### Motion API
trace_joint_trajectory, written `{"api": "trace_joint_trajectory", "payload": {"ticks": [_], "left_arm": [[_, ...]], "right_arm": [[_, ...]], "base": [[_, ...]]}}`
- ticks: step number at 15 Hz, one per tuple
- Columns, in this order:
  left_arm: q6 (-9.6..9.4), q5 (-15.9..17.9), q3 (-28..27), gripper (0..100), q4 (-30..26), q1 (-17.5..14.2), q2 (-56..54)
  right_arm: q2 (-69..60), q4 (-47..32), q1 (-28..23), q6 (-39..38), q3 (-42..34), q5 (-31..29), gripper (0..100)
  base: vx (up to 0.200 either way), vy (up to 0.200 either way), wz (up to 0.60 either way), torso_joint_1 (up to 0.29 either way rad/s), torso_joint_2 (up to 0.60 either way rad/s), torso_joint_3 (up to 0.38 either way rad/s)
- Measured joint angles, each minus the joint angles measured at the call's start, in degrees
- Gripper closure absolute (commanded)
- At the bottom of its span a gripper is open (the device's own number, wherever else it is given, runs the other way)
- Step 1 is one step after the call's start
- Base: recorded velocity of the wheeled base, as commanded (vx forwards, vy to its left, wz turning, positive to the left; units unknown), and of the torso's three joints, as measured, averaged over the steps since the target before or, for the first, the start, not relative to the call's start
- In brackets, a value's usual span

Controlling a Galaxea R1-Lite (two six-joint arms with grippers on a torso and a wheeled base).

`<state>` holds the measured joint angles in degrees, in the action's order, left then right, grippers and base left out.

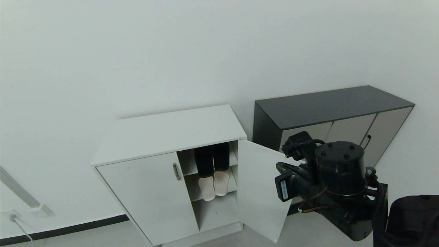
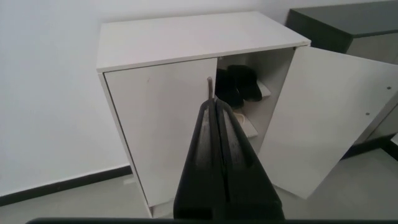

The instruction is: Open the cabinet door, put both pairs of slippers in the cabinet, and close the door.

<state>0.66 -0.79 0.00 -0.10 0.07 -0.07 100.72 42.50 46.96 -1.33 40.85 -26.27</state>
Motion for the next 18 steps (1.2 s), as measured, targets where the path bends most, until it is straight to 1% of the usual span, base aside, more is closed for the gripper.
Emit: {"api": "trace_joint_trajectory", "payload": {"ticks": [4, 7, 10, 12, 18], "left_arm": [[-0.04, -0.02, 0.00, 100, 0.02, 0.00, 0.00], [-0.06, -0.02, 0.00, 100, 0.00, 0.02, 0.00], [-0.06, 0.01, 0.00, 100, 0.00, 0.04, 0.00], [-0.06, 0.01, 0.00, 100, 0.00, 0.00, 0.00], [0.07, -0.05, 0.00, 100, 0.00, 0.00, 0.00]], "right_arm": [[0.41, 0.20, -2.10, 0.46, 0.27, -0.02, 100], [2.86, 0.09, -7.94, 0.43, 3.44, 1.43, 100], [7.25, -0.11, -15.52, 0.43, 9.59, 5.14, 100], [10.78, -0.22, -19.21, 0.29, 13.31, 6.79, 100], [21.33, 0.00, -25.62, -0.15, 21.66, 9.39, 100]], "base": [[0.000, 0.000, 0.00, 0.000, 0.00, 0.000], [0.000, 0.000, 0.00, 0.000, 0.00, 0.000], [0.000, 0.000, 0.00, 0.000, 0.00, 0.000], [0.000, 0.000, 0.00, 0.000, 0.00, 0.000], [0.000, 0.000, 0.00, 0.000, 0.00, 0.000]]}}
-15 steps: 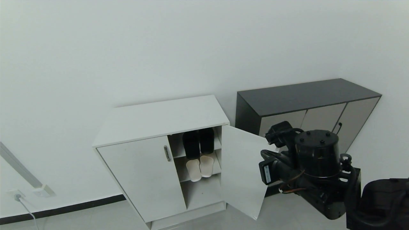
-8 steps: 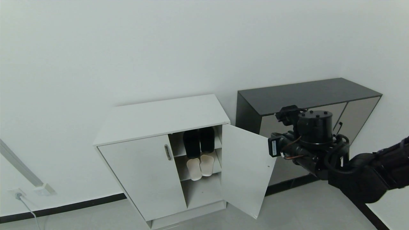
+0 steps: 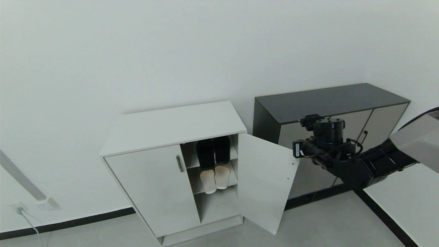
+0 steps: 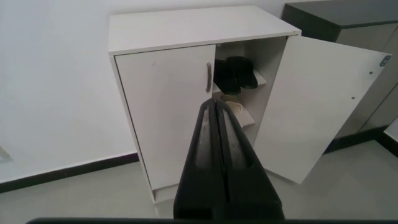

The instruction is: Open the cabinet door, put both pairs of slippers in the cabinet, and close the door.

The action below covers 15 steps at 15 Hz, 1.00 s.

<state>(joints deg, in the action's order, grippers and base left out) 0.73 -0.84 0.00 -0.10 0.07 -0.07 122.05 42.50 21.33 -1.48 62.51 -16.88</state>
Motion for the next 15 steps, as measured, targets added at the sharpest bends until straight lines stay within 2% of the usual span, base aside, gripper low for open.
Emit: {"api": "trace_joint_trajectory", "payload": {"ticks": [8, 15], "left_arm": [[0.02, -0.02, 0.00, 100, 0.02, 0.00, 0.00], [0.05, -0.02, 0.00, 100, 0.00, 0.00, 0.00]], "right_arm": [[9.73, 0.06, -3.39, -0.02, 6.73, 0.71, 100], [11.57, 0.17, -3.54, -0.02, 7.83, 2.02, 100]], "base": [[0.000, 0.000, 0.00, 0.000, 0.00, 0.000], [0.000, 0.000, 0.00, 0.000, 0.00, 0.000]]}}
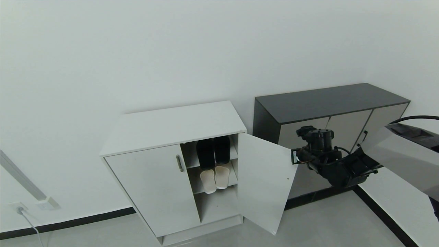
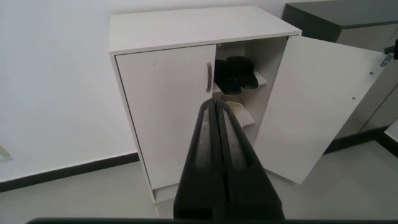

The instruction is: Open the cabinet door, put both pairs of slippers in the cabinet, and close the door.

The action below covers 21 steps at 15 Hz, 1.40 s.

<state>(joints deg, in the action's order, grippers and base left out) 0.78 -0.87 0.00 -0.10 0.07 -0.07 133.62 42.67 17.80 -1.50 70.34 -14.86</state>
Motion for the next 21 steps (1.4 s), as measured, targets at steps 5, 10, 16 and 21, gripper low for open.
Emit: {"api": "trace_joint_trajectory", "payload": {"ticks": [5, 10, 16, 21], "left_arm": [[-0.02, 0.00, 0.00, 100, 0.00, 0.02, 0.00], [0.00, 0.00, 0.00, 100, 0.02, 0.02, 0.00], [-0.02, 0.02, 0.00, 100, 0.00, 0.02, 0.00], [-0.02, -0.04, 0.00, 100, 0.00, 0.02, 0.00]], "right_arm": [[-1.16, 0.06, 2.67, -0.06, -2.93, -0.11, 100], [-6.44, 0.13, 10.59, -0.06, -10.53, -0.44, 100], [-12.40, 4.57, 15.93, -0.46, -16.98, 0.93, 100], [-12.90, 6.41, 16.26, 1.50, -18.66, 1.23, 100]], "base": [[0.000, 0.000, 0.00, 0.000, 0.00, 0.000], [0.000, 0.000, 0.00, 0.000, 0.00, 0.000], [0.000, 0.000, 0.00, 0.000, 0.00, 0.000], [0.000, 0.000, 0.00, 0.000, 0.00, 0.000]]}}
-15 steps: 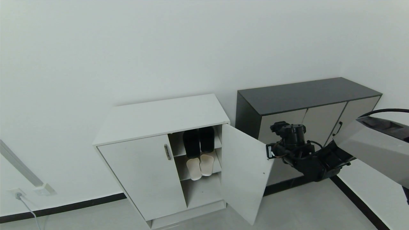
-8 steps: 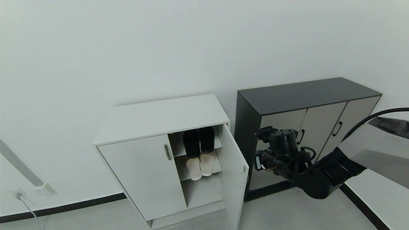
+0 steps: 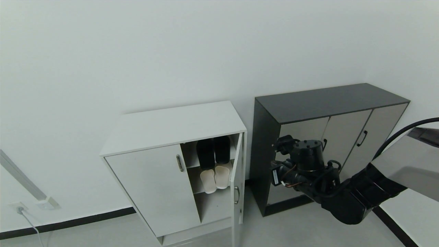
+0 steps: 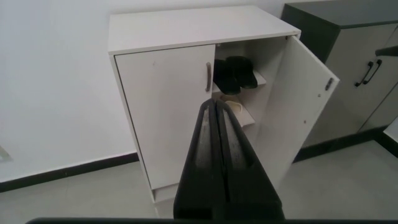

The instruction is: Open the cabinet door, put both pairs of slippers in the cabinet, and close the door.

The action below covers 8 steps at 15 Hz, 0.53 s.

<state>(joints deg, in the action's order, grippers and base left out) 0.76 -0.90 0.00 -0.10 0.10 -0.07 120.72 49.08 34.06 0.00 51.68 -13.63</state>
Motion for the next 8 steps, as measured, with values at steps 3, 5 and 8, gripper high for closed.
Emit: {"api": "trace_joint_trajectory", "payload": {"ticks": [3, 5, 8], "left_arm": [[0.02, -0.02, 0.00, 100, 0.00, 0.01, 0.00], [0.00, 0.01, 0.00, 100, 0.00, 0.00, 0.00], [0.00, -0.02, 0.00, 100, 0.00, 0.01, 0.00]], "right_arm": [[-0.02, 0.65, 0.06, 0.07, -0.60, 0.13, 100], [-0.02, 0.67, 0.15, 0.07, -0.74, 0.15, 100], [-0.05, 1.04, 0.59, 0.07, -1.33, 0.17, 100]], "base": [[0.000, 0.000, 0.00, 0.000, 0.00, 0.000], [0.000, 0.000, 0.00, 0.000, 0.00, 0.000], [0.000, 0.000, 0.60, 0.002, 0.00, 0.002]]}}
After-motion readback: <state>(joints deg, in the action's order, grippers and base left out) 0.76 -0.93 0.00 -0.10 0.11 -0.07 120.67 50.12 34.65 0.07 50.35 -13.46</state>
